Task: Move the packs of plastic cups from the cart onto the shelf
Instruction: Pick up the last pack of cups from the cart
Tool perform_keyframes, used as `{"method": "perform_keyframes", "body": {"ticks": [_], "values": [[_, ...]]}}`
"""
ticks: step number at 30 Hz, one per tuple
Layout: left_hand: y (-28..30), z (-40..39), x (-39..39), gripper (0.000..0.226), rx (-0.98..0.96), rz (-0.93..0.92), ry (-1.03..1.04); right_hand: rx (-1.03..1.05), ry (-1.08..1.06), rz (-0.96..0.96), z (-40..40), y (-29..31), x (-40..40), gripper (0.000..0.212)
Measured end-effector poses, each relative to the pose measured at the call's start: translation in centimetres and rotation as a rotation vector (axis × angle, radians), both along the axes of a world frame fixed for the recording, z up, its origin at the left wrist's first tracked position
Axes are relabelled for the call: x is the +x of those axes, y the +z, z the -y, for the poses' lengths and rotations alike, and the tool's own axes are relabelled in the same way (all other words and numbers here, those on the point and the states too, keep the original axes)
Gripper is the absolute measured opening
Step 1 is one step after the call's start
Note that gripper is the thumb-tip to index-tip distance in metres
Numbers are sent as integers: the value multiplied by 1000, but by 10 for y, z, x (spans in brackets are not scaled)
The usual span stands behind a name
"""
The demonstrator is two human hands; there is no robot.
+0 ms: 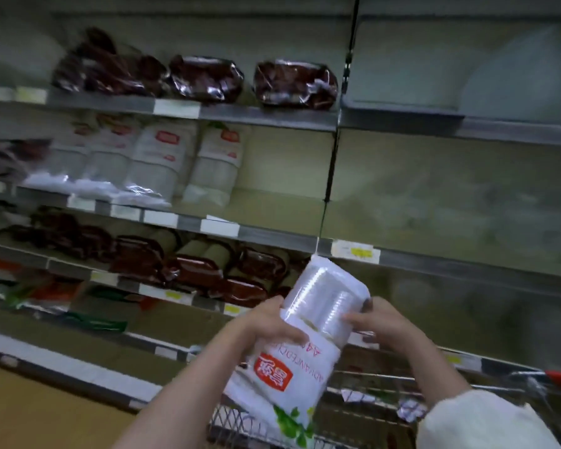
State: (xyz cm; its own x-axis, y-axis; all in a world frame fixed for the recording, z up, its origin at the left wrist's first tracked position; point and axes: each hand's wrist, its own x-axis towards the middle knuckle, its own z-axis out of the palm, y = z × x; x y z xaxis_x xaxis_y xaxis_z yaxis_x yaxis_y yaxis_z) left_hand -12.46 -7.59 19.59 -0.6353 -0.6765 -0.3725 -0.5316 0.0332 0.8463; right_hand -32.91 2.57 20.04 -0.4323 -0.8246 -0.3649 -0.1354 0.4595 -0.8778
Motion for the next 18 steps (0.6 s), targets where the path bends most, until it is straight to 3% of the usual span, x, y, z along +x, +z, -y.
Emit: {"method": "perform_keyframes", "body": {"ticks": [2,6,8,11,14,18], "values": [[32,13,13,56,-205,37,21,-100,35,-117,20,26,17,35],[87,27,46,67,-585,247,45,-156,34,-602,55,69,54,101],[105,32,60,71,-787,448,18,-235,131,-725,65,85,80,116],[120,38,75,74,-988,636,-59,-344,397,-922,87,99,113,112],[132,47,95,73,-1061,651,-126,-278,644,-1076,112,100,145,95],[131,72,128,72,-1095,661,-158,-302,663,-991,143,92,182,77]]}}
